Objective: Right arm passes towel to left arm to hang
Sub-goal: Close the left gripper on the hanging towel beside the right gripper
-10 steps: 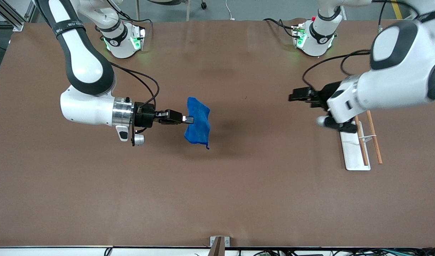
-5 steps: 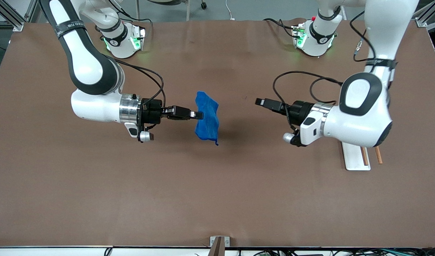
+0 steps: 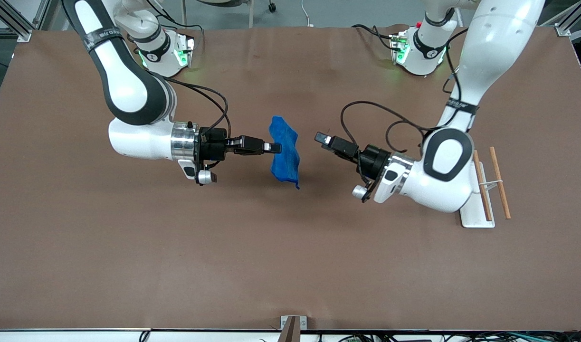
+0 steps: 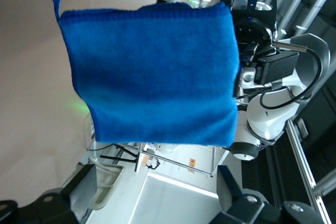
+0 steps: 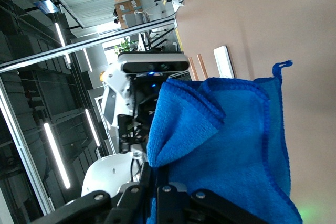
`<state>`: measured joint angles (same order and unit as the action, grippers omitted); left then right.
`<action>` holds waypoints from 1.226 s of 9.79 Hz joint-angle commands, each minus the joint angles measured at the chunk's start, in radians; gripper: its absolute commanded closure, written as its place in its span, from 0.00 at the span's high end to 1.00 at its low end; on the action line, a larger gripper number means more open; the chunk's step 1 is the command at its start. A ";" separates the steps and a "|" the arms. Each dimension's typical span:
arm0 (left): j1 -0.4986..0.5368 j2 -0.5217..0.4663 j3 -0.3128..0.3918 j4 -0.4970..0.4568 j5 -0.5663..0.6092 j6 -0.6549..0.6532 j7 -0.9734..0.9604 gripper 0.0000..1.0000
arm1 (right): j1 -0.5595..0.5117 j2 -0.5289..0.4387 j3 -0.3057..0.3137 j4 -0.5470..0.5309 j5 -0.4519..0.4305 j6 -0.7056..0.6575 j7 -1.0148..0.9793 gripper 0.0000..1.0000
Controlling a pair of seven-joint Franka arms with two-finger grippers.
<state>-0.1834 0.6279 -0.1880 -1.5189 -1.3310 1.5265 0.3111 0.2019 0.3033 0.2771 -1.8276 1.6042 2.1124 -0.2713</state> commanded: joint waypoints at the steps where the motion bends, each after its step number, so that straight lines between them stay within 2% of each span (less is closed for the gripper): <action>1: -0.021 0.073 -0.001 -0.001 -0.065 0.023 0.174 1.00 | 0.005 -0.010 -0.003 -0.016 0.033 0.009 -0.037 0.00; 4: -0.070 0.143 -0.001 -0.001 -0.195 0.079 0.431 1.00 | 0.008 -0.009 -0.003 -0.016 0.034 0.032 -0.057 0.00; 5: -0.076 0.153 0.001 -0.004 -0.224 0.104 0.451 1.00 | 0.008 -0.013 -0.001 -0.018 0.036 0.032 -0.051 0.00; 7: -0.077 0.183 -0.001 -0.007 -0.295 0.141 0.500 1.00 | 0.025 -0.016 -0.002 -0.018 0.104 0.034 -0.042 0.00; 10: -0.105 0.208 -0.001 -0.007 -0.407 0.150 0.536 0.99 | 0.024 -0.013 -0.003 -0.018 0.105 0.035 -0.012 0.00; 12: -0.108 0.208 -0.001 -0.018 -0.437 0.153 0.536 0.93 | 0.021 -0.010 -0.004 -0.018 0.105 0.035 -0.020 0.00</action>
<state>-0.2849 0.8169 -0.1920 -1.5219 -1.7429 1.6565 0.8196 0.2209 0.3034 0.2754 -1.8290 1.6818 2.1452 -0.2893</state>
